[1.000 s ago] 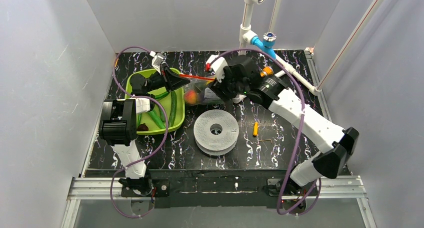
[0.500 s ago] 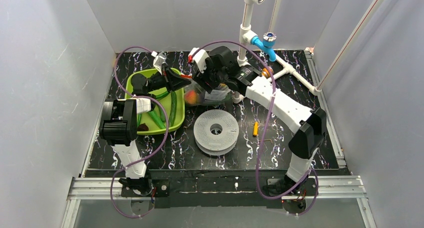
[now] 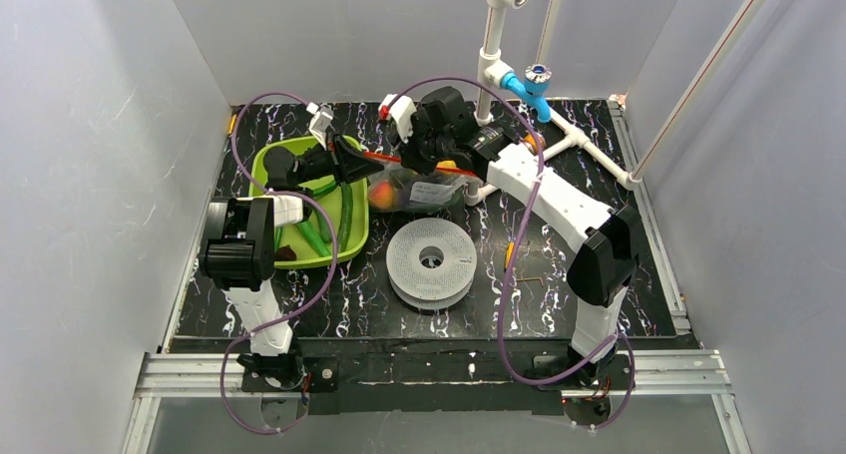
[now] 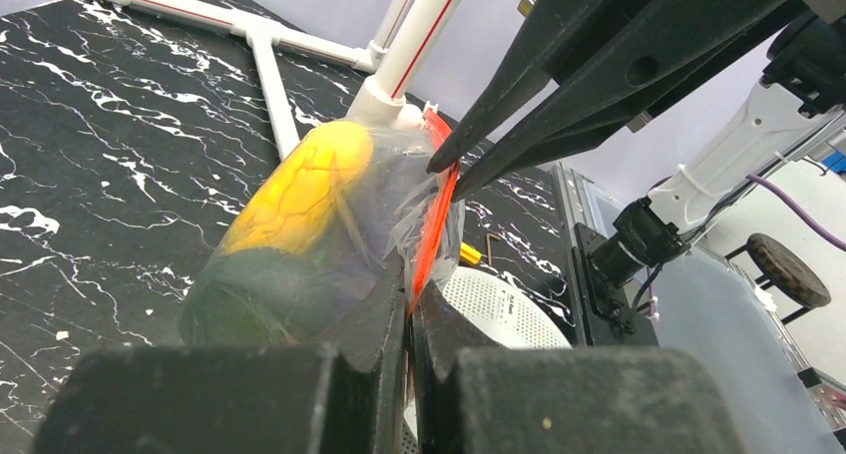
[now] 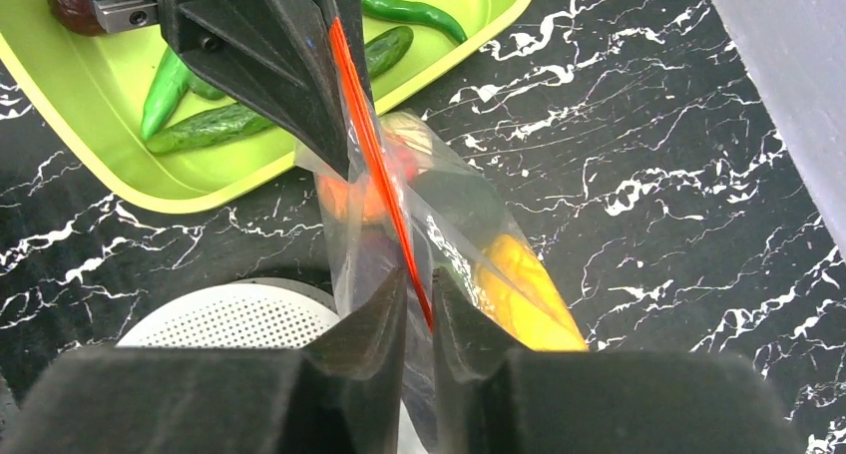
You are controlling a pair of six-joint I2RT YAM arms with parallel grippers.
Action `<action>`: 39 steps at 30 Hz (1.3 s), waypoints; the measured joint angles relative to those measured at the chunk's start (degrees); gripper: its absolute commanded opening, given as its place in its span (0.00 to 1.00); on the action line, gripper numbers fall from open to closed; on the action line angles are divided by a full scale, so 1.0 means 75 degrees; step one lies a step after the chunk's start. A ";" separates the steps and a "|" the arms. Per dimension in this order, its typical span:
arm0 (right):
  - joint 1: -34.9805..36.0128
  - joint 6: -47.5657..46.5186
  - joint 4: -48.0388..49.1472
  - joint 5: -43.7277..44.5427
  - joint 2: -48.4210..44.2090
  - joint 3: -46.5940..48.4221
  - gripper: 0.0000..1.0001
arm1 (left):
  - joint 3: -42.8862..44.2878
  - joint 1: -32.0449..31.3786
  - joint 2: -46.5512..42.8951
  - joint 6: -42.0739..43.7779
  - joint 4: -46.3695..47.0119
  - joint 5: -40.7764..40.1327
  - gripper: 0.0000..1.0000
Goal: Place the food in the zip-top bag and seal the zipper
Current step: Place the zipper food storage bag at the center of the board.
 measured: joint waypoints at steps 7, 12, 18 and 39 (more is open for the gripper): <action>0.0003 0.0168 -0.0005 0.0246 0.0050 0.0045 0.01 | 0.0000 -0.0024 -0.0070 -0.0097 -0.0006 0.0031 0.93; 0.0003 0.0457 0.0178 0.0888 0.0112 0.0099 0.01 | 0.0003 -0.0022 -0.0502 -0.0105 -0.0286 0.0026 0.98; 0.0019 0.0809 0.0233 0.1169 0.0098 0.0119 0.01 | -0.0377 0.0226 -0.2206 0.0897 -0.1646 -0.0711 0.98; 0.0107 0.1267 0.0850 0.1784 0.0761 0.1060 0.01 | -0.0166 0.0777 -0.4944 0.4921 -1.0555 -0.8587 0.98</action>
